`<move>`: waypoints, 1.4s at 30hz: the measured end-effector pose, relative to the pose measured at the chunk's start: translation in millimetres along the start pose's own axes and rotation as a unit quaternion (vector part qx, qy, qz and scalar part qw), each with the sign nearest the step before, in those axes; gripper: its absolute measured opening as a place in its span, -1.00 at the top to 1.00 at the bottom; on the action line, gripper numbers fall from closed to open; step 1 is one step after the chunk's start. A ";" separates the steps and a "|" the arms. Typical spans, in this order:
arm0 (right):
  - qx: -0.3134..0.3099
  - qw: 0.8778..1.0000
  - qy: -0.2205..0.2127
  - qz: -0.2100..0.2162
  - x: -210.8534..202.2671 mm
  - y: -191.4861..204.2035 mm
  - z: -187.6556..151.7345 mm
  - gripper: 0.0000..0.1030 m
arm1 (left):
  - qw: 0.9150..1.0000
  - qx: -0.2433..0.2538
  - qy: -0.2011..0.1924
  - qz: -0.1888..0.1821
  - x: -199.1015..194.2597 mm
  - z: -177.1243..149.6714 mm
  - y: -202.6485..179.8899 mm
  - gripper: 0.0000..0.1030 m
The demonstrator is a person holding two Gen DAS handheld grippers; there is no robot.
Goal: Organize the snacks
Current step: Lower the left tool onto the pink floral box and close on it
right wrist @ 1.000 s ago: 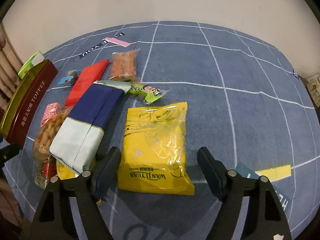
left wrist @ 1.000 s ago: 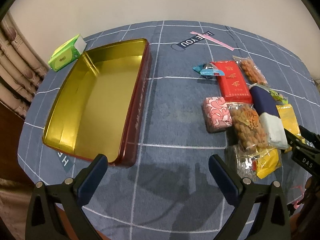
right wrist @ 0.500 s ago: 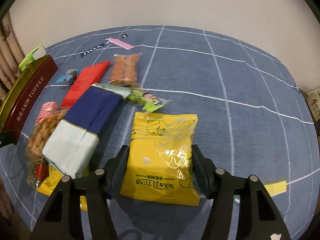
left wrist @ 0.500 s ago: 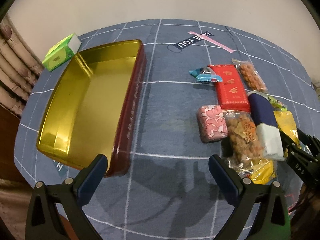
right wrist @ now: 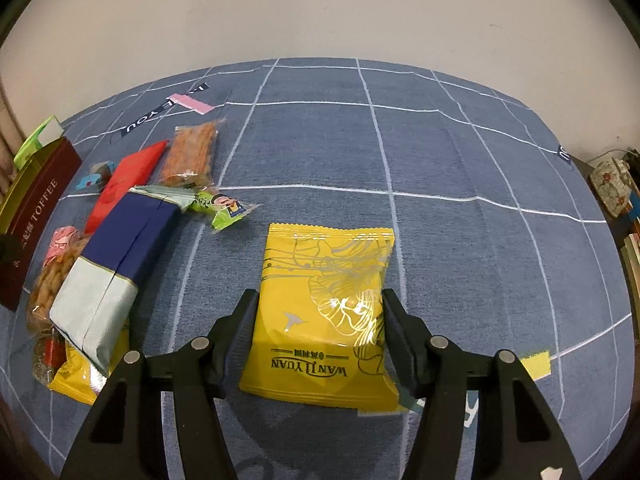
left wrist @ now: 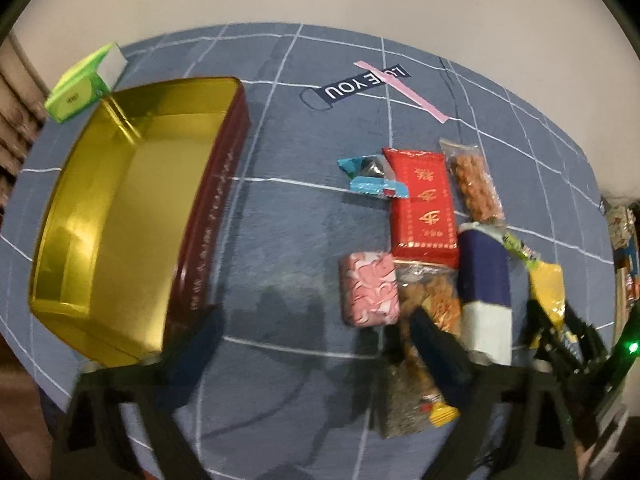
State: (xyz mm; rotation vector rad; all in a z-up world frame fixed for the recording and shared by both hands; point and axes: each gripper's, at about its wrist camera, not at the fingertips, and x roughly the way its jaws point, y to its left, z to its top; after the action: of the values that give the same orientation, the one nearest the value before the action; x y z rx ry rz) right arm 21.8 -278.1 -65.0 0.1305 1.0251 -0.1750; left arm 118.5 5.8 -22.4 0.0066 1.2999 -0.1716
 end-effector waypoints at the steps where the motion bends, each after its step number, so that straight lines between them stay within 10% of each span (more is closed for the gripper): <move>1: 0.001 1.000 0.000 0.000 -0.1 0.1 -0.1 -0.10 | 1.000 -0.005 0.008 -0.007 2.8 2.9 0.1 -0.36; 6: 0.000 1.000 -0.002 0.000 0.0 0.8 -0.1 -0.10 | 0.998 -0.032 0.042 -0.041 16.1 11.0 3.0 0.13; 42: -0.002 1.000 -0.003 0.000 -1.2 1.1 -1.7 -0.14 | 0.999 -0.018 0.043 -0.015 40.9 24.5 -20.5 0.24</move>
State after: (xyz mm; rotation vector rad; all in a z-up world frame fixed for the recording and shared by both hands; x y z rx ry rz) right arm 20.0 -276.6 -64.8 0.1254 1.0188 -0.1729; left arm 149.8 -21.9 -53.1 -0.0370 1.3886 -0.1757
